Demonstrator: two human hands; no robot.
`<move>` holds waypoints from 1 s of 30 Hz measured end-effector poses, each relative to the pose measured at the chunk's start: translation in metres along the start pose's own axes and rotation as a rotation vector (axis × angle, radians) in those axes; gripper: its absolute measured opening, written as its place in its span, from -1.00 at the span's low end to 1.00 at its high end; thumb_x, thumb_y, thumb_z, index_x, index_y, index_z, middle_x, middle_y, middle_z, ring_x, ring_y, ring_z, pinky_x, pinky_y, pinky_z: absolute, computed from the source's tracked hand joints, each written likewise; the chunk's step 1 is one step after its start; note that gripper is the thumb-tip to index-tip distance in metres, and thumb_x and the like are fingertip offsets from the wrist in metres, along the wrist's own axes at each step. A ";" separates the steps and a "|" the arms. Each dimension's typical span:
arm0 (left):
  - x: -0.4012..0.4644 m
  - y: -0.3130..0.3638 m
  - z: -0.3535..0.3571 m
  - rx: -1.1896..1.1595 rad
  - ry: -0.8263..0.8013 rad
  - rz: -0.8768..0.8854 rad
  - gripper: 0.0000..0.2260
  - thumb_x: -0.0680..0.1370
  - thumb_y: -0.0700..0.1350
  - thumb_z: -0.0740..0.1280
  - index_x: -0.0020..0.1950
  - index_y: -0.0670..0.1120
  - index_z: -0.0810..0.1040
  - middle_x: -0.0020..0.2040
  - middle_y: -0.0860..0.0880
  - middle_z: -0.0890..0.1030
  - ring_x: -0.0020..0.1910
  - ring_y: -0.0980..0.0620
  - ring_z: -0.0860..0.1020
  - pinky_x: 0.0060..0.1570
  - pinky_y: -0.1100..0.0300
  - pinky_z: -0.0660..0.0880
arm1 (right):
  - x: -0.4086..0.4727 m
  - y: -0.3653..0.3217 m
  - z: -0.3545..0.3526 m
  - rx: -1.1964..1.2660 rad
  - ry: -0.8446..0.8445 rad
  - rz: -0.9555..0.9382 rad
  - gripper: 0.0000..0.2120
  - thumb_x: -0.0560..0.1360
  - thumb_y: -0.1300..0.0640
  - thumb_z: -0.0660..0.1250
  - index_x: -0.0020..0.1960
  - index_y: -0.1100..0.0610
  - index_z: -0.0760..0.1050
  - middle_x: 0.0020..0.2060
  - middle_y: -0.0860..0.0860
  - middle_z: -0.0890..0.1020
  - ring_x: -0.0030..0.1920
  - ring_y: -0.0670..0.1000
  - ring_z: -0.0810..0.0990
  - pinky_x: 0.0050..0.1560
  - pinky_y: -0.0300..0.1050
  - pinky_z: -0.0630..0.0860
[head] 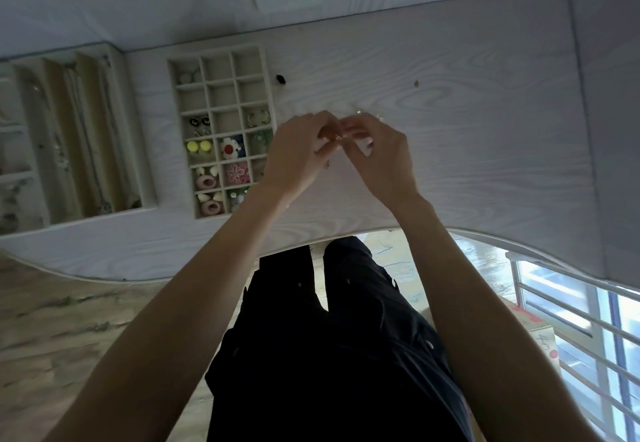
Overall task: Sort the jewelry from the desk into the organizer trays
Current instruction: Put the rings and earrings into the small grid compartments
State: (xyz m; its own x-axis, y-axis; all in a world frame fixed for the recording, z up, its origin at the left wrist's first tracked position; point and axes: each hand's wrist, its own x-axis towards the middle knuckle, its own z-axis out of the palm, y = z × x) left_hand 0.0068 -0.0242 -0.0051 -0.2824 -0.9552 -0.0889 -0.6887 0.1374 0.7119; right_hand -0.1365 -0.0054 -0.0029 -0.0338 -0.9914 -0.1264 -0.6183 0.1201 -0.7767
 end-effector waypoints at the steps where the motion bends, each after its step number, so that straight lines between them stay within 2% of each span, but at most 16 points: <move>1: -0.003 0.001 -0.006 -0.048 0.023 0.001 -0.90 0.51 -0.11 0.37 0.00 -0.09 0.57 -0.10 0.00 0.62 -0.10 0.06 0.56 -0.02 0.13 0.47 | 0.002 -0.008 -0.001 0.139 -0.058 0.053 -0.81 0.47 0.24 0.35 0.06 0.10 0.57 -0.09 -0.08 0.65 -0.07 -0.17 0.61 -0.07 -0.33 0.46; 5: -0.016 -0.009 -0.043 -0.104 0.136 0.003 -0.84 0.48 -0.20 0.39 0.04 -0.16 0.56 -0.12 -0.03 0.62 -0.18 0.17 0.55 -0.14 0.33 0.51 | 0.015 -0.036 0.013 0.373 -0.164 0.084 -0.86 0.47 0.23 0.38 -0.01 0.06 0.57 -0.19 -0.08 0.66 -0.11 -0.13 0.65 -0.05 -0.16 0.58; 7: -0.022 -0.021 -0.060 -0.042 0.179 0.010 -0.80 0.47 -0.21 0.42 0.07 -0.18 0.55 -0.11 -0.03 0.64 -0.21 0.16 0.57 -0.15 0.34 0.51 | 0.023 -0.050 0.027 0.392 -0.213 0.073 -0.90 0.46 0.22 0.41 -0.06 0.07 0.58 -0.23 -0.09 0.65 -0.16 -0.15 0.64 -0.07 -0.23 0.56; 12: -0.029 -0.057 -0.086 0.030 0.272 -0.074 -0.78 0.48 -0.20 0.41 0.12 -0.15 0.54 -0.06 -0.03 0.63 -0.19 0.13 0.60 -0.14 0.31 0.53 | 0.044 -0.078 0.071 0.249 -0.235 -0.041 -0.90 0.42 0.23 0.43 -0.07 0.13 0.61 -0.24 -0.08 0.64 -0.22 -0.15 0.61 -0.14 -0.36 0.49; 15: -0.030 -0.081 -0.093 0.084 0.328 -0.106 -0.80 0.48 -0.20 0.39 0.10 -0.14 0.56 -0.07 -0.03 0.64 -0.16 0.19 0.56 -0.09 0.43 0.44 | 0.054 -0.087 0.096 0.105 -0.212 -0.131 -0.86 0.40 0.26 0.40 -0.04 0.15 0.62 -0.23 -0.07 0.63 -0.20 -0.13 0.57 -0.12 -0.31 0.49; 17: -0.031 -0.095 -0.096 0.166 0.322 -0.134 -0.79 0.49 -0.16 0.36 0.12 -0.11 0.56 -0.02 -0.04 0.62 -0.04 0.06 0.56 -0.04 0.32 0.40 | 0.058 -0.088 0.107 -0.027 -0.202 -0.174 -0.85 0.41 0.23 0.39 -0.04 0.08 0.61 -0.19 -0.08 0.65 -0.10 -0.06 0.56 -0.09 -0.18 0.49; 20: -0.032 -0.114 -0.099 0.311 0.300 -0.152 -0.71 0.48 -0.01 0.28 0.16 -0.08 0.55 0.06 -0.08 0.58 0.10 -0.11 0.50 0.11 0.15 0.35 | 0.060 -0.088 0.117 -0.192 -0.165 -0.215 -0.86 0.43 0.20 0.38 -0.03 0.05 0.58 -0.16 -0.09 0.65 0.01 0.00 0.47 -0.13 -0.21 0.34; 22: -0.032 -0.121 -0.100 0.348 0.287 -0.170 -0.66 0.48 0.06 0.25 0.18 -0.06 0.55 0.10 -0.09 0.56 0.14 -0.13 0.47 0.16 0.14 0.31 | 0.059 -0.091 0.121 -0.200 -0.149 -0.246 -0.87 0.44 0.20 0.37 -0.03 0.05 0.58 -0.16 -0.08 0.65 0.01 0.01 0.46 -0.16 -0.21 0.32; 26: -0.032 -0.123 -0.100 0.335 0.309 -0.150 -0.68 0.47 0.04 0.31 0.17 -0.06 0.57 0.10 -0.10 0.56 0.14 -0.14 0.48 0.16 0.16 0.30 | 0.056 -0.093 0.123 -0.256 -0.132 -0.319 -0.83 0.40 0.25 0.38 -0.02 0.10 0.58 -0.16 -0.04 0.65 -0.03 0.07 0.48 -0.13 -0.18 0.33; 28: -0.033 -0.123 -0.101 0.323 0.311 -0.144 -0.69 0.48 0.02 0.32 0.17 -0.07 0.58 0.10 -0.10 0.56 0.15 -0.14 0.47 0.17 0.14 0.32 | 0.055 -0.089 0.117 -0.271 -0.075 -0.357 -0.81 0.36 0.29 0.39 -0.03 0.16 0.58 -0.14 0.04 0.63 -0.03 0.12 0.49 -0.06 -0.17 0.36; 30: -0.033 -0.123 -0.103 0.320 0.306 -0.142 -0.70 0.49 0.01 0.32 0.16 -0.09 0.58 0.11 -0.10 0.56 0.16 -0.14 0.46 0.17 0.14 0.33 | 0.054 -0.084 0.110 -0.269 0.023 -0.346 -0.83 0.35 0.35 0.35 -0.08 0.20 0.59 -0.13 0.10 0.60 -0.05 0.14 0.50 -0.11 -0.18 0.38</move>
State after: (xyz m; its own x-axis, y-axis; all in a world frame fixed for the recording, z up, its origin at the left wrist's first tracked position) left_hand 0.1697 -0.0366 -0.0185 0.0064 -0.9973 0.0736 -0.8916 0.0277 0.4520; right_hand -0.0001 -0.0631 -0.0118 0.1958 -0.9721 0.1288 -0.7787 -0.2340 -0.5822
